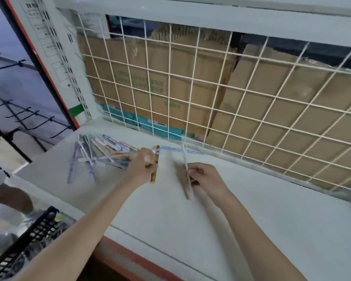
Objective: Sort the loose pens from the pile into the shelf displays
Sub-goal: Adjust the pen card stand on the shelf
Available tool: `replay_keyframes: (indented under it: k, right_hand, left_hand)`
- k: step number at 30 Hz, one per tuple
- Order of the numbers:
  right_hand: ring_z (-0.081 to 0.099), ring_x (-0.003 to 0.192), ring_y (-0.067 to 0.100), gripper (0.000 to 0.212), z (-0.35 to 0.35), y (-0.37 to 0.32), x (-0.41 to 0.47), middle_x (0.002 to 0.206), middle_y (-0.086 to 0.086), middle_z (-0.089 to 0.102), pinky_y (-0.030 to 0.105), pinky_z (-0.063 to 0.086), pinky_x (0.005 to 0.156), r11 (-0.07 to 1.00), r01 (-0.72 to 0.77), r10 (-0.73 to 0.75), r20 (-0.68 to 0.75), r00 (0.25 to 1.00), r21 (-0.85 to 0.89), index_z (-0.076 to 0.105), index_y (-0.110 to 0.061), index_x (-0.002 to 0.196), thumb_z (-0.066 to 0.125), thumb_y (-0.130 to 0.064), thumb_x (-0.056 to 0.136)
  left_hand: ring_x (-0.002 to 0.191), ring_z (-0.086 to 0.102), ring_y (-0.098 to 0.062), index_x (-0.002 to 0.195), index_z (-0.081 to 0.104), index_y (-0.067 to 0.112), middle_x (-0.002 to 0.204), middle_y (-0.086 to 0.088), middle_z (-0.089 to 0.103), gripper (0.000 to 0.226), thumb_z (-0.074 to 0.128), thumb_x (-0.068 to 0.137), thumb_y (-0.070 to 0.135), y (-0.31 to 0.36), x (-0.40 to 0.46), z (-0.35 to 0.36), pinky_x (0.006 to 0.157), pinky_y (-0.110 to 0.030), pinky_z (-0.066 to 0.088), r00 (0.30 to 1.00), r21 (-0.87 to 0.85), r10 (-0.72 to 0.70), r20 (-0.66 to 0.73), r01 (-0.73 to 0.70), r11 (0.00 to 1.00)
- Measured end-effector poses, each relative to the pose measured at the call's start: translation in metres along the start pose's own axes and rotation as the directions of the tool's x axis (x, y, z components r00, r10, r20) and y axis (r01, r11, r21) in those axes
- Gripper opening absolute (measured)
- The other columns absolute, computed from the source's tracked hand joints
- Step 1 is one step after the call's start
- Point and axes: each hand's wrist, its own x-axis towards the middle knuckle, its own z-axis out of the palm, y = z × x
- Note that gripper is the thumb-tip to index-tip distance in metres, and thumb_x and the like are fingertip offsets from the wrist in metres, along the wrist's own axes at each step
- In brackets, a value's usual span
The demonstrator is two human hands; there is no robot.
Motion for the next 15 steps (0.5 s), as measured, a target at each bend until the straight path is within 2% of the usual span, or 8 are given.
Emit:
replay_keyframes:
  k: [2,4,7,10,15]
  right_hand:
    - [0.055,0.062,0.011,0.018,-0.003,0.001,-0.011,0.074,0.008,0.058,0.016,0.048,0.061,0.997,0.026,-0.024,-0.027,0.999,0.071,0.066,-0.001,0.097,0.048,0.004,0.092]
    - [0.059,0.066,0.01,0.021,-0.007,0.002,-0.025,0.076,0.007,0.059,0.018,0.05,0.065,0.99,0.058,-0.052,-0.05,0.997,0.127,0.065,-0.007,0.101,0.049,0.003,0.092]
    - [0.063,0.074,0.015,0.026,-0.015,0.003,-0.048,0.074,0.006,0.058,0.021,0.053,0.068,0.98,0.075,-0.057,-0.099,0.993,0.183,0.064,-0.013,0.102,0.052,0.007,0.089]
    - [0.064,0.069,0.018,0.027,-0.028,0.002,-0.075,0.077,0.008,0.062,0.023,0.053,0.064,0.981,0.087,-0.052,-0.2,0.978,0.172,0.062,-0.007,0.104,0.055,0.011,0.085]
    - [0.065,0.068,0.024,0.029,-0.063,0.001,-0.119,0.079,0.01,0.063,0.029,0.055,0.064,0.983,0.109,-0.032,-0.456,0.889,0.144,0.062,-0.008,0.096,0.053,0.016,0.082]
  left_hand:
    - [0.072,0.059,-0.022,0.105,0.042,0.016,0.093,-0.018,0.064,0.031,0.062,0.086,0.002,0.0,-0.011,0.002,0.061,-0.029,0.045,0.996,-0.281,-0.015,0.092,0.04,0.959]
    - [0.065,0.062,-0.017,0.112,0.041,0.016,0.091,-0.016,0.067,0.037,0.064,0.085,0.003,0.004,-0.021,0.007,0.062,-0.029,0.051,0.986,-0.391,-0.008,0.167,0.074,0.917]
    - [0.067,0.064,-0.012,0.119,0.043,0.017,0.09,-0.012,0.068,0.044,0.067,0.083,0.006,0.015,-0.035,0.019,0.062,-0.022,0.055,0.965,-0.456,0.035,0.258,0.09,0.885]
    - [0.075,0.065,-0.013,0.119,0.046,0.021,0.094,-0.01,0.069,0.044,0.067,0.084,0.007,0.032,-0.051,0.034,0.068,-0.024,0.057,0.93,-0.464,0.12,0.348,0.06,0.884]
    - [0.064,0.066,-0.003,0.115,0.055,0.016,0.085,-0.004,0.07,0.039,0.067,0.081,0.0,0.064,-0.073,0.065,0.059,-0.022,0.056,0.863,-0.515,0.275,0.423,-0.021,0.857]
